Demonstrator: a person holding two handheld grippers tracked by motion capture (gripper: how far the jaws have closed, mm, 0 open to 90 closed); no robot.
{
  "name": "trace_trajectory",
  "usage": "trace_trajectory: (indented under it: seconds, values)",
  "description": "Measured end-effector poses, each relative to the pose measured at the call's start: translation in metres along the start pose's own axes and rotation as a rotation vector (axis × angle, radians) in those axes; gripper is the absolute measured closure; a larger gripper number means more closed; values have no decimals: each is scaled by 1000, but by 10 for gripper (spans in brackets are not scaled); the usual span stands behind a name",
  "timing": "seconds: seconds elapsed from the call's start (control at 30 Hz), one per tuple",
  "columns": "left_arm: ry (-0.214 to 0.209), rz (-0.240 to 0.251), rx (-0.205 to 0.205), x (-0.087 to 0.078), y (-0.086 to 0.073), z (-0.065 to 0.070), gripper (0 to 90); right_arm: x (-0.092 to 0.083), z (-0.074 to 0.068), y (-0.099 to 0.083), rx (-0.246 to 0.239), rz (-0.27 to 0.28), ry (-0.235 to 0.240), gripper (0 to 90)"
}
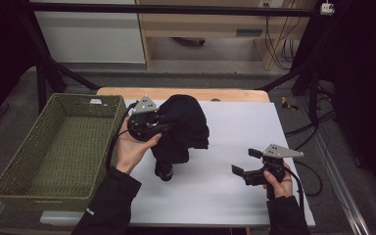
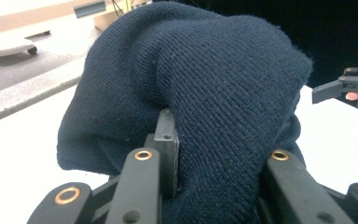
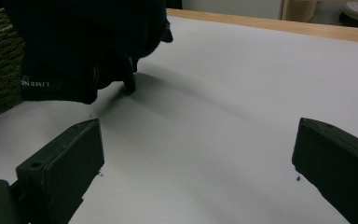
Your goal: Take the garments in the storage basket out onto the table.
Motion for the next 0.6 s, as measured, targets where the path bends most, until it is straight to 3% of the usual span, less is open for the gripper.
trace_trajectory:
  seconds: [0.33,0.6]
  values:
    - [-16,-8,-11,17,-8,6,681,0,0,0,1,-3,0,23]
    - [-30,-86,8,43,-35,7,667,0,0,-1,2,-4,-1,24]
Point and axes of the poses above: each handheld gripper's, and its own axes: x roughly forward along the jaws, y roughly out of its top, z roughly to its right, the point moved 6 cm from there along x, roughly forward along the jaws, and after that the axes turned 7 degrees about y, right-handed, at the moved point
